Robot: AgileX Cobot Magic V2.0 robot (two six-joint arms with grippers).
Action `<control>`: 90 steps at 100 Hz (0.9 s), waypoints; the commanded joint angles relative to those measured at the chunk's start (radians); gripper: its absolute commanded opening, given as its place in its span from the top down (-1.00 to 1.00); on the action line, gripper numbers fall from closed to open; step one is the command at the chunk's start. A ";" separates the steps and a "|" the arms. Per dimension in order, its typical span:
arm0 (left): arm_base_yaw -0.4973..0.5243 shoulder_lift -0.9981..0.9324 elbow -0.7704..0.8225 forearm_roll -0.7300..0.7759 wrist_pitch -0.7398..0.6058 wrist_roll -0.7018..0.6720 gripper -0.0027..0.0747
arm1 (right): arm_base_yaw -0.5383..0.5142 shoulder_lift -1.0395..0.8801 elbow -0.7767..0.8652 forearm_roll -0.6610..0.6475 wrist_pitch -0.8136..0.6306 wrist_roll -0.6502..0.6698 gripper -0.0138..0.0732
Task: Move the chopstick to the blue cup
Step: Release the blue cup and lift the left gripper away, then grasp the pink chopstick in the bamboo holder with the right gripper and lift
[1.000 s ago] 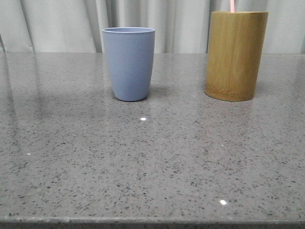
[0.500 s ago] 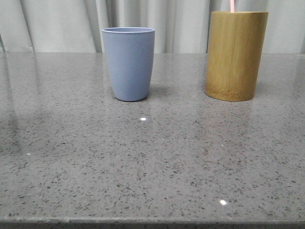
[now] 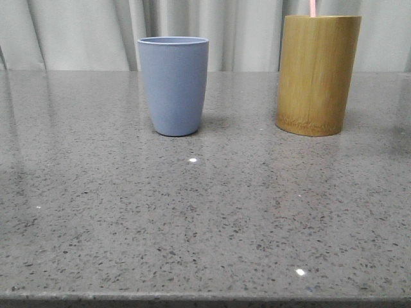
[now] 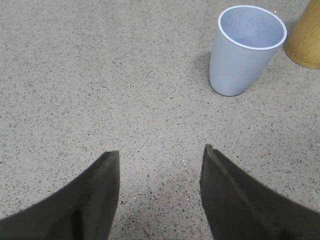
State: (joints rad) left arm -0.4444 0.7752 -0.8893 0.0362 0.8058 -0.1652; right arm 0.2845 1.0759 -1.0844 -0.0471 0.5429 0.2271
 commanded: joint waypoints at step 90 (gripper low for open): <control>0.004 -0.005 -0.025 -0.002 -0.069 -0.012 -0.02 | 0.043 0.476 -0.423 -0.002 -0.104 -0.010 0.21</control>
State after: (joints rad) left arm -0.4444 0.7736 -0.8893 0.0362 0.8058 -0.1652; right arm 0.3296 1.5879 -1.4695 -0.0422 0.5094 0.2249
